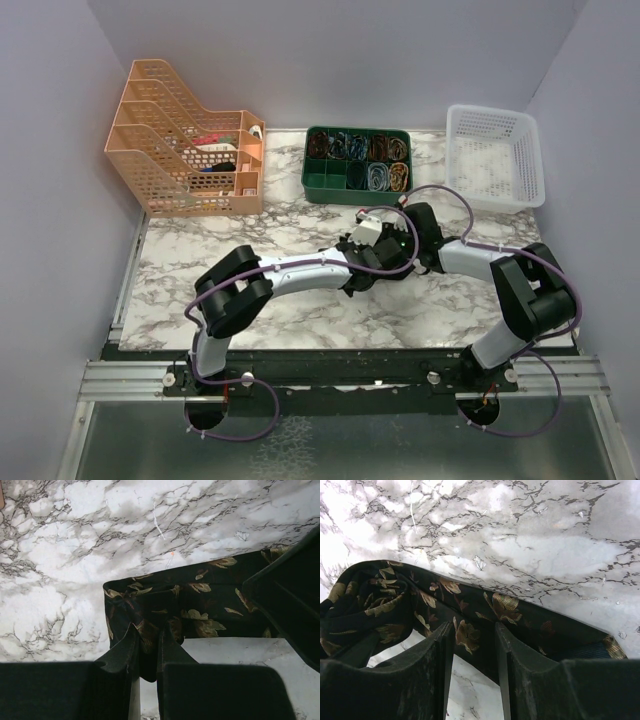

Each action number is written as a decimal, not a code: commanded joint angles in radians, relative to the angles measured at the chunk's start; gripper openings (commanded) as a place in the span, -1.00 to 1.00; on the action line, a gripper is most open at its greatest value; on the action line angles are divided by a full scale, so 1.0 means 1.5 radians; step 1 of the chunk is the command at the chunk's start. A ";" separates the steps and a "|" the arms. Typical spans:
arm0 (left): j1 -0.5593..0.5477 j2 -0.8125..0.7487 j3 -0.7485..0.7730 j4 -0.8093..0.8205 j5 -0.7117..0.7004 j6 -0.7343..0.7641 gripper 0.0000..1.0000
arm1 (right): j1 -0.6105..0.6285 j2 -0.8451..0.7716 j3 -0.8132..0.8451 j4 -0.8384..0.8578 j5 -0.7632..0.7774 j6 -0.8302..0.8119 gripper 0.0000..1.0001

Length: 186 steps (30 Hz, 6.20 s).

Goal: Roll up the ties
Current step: Roll the tie at the center of the board.

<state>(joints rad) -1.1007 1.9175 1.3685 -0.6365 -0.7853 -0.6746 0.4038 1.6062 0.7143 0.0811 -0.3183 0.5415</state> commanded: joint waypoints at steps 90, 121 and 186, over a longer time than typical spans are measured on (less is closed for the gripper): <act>0.108 -0.282 -0.211 0.255 0.193 0.073 0.58 | -0.038 -0.056 0.027 -0.014 -0.128 0.018 0.55; 0.316 -0.378 -0.464 0.544 0.548 0.055 0.65 | 0.034 0.060 0.067 0.012 -0.124 0.046 -0.04; 0.355 -0.137 -0.449 0.794 0.747 0.025 0.52 | 0.007 0.144 0.117 -0.029 -0.102 -0.006 -0.15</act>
<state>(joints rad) -0.5816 1.6817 0.6952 0.4614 0.2497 -0.5976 0.4232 1.7817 0.8856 0.0624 -0.4965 0.5636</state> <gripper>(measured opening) 0.767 0.426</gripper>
